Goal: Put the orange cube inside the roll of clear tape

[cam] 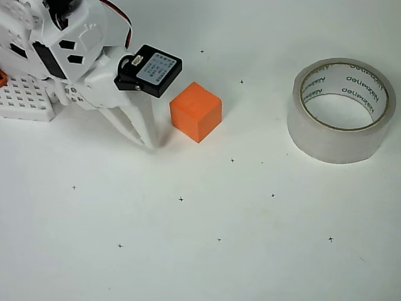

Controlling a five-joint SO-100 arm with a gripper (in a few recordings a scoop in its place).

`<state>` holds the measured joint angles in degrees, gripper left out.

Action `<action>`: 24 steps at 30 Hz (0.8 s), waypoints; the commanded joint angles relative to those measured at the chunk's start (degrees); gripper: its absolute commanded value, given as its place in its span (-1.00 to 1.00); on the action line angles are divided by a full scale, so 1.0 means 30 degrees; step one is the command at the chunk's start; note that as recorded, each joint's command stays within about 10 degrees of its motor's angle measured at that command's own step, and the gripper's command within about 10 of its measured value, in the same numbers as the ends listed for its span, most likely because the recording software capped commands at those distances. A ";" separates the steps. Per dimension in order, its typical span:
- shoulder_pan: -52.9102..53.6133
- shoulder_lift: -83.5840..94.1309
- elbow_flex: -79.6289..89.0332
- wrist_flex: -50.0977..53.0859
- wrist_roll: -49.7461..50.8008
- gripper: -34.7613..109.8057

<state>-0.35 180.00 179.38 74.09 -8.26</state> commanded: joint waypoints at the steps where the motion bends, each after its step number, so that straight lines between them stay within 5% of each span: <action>1: 0.0234 0.2344 -0.1553 -0.0732 0.2197 -0.52; 24: -0.2988 0.3164 -0.2461 -0.1582 0.3896 -0.49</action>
<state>-6.86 188.09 175.61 70.49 2.02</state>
